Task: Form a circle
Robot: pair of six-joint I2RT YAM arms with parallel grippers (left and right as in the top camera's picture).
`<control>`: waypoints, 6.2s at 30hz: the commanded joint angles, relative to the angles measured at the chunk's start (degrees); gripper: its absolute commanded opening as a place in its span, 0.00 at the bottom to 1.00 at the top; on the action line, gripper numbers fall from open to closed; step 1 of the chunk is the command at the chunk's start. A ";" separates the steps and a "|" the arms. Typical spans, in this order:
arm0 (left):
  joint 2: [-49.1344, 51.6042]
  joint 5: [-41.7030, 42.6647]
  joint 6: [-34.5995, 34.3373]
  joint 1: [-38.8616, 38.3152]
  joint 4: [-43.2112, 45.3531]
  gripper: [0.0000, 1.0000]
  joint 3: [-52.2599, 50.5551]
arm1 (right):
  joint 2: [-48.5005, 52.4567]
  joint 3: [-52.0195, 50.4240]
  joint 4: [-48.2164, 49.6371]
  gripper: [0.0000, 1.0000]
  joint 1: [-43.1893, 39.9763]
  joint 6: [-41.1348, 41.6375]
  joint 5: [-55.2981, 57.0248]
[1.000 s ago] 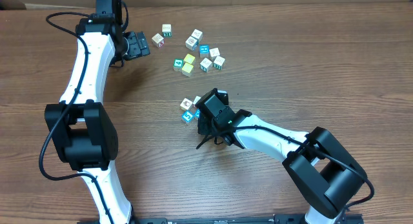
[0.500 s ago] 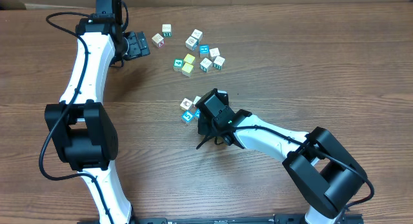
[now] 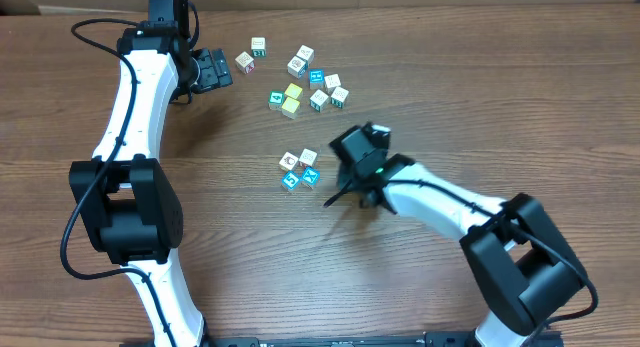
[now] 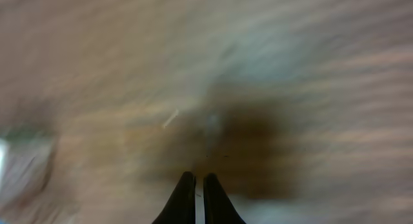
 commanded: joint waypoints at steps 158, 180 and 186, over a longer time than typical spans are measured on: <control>-6.51 0.42 -0.52 -0.50 0.07 1.00 0.94 | -1.66 1.14 3.10 1.00 -19.10 0.02 1.84; -27.87 0.42 -0.52 -0.55 0.02 1.00 -3.61 | -1.66 1.14 3.10 1.00 -19.10 0.02 1.84; -31.76 0.42 -0.52 -0.55 -0.04 1.00 -6.71 | -1.66 1.14 3.10 1.00 -19.10 0.02 1.84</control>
